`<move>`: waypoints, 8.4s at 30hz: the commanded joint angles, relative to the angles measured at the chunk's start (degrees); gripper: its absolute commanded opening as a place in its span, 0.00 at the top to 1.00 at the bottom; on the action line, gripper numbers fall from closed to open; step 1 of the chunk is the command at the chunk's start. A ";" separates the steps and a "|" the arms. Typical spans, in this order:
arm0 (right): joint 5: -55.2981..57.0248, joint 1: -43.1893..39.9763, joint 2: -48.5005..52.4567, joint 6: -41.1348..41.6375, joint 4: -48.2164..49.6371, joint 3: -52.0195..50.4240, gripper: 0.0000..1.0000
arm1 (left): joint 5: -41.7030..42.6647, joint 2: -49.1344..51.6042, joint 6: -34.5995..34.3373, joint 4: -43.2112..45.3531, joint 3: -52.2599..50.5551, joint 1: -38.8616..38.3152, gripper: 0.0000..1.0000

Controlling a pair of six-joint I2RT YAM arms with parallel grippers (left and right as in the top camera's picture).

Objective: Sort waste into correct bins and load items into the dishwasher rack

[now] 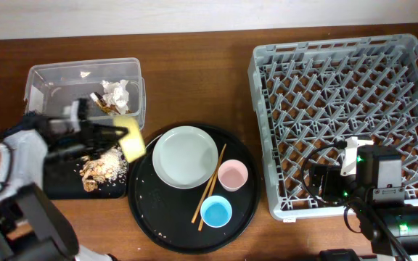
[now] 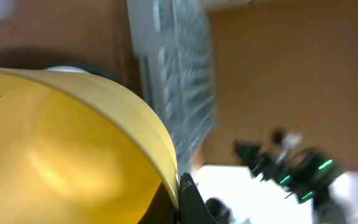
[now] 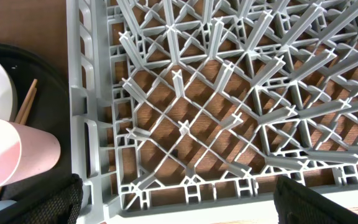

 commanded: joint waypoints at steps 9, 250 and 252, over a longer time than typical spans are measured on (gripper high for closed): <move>0.04 -0.35 -0.22 0.44 0.04 0.59 0.01 | -57.09 1.92 -21.35 22.05 1.68 -47.19 0.99; 74.03 8.20 88.87 13.99 -5.44 67.08 0.96 | -74.84 -31.82 -38.38 6.21 -13.42 -4.85 0.03; 73.44 8.17 88.96 14.40 -4.52 67.08 0.96 | -74.84 -31.82 -38.38 6.34 -13.42 -4.85 0.03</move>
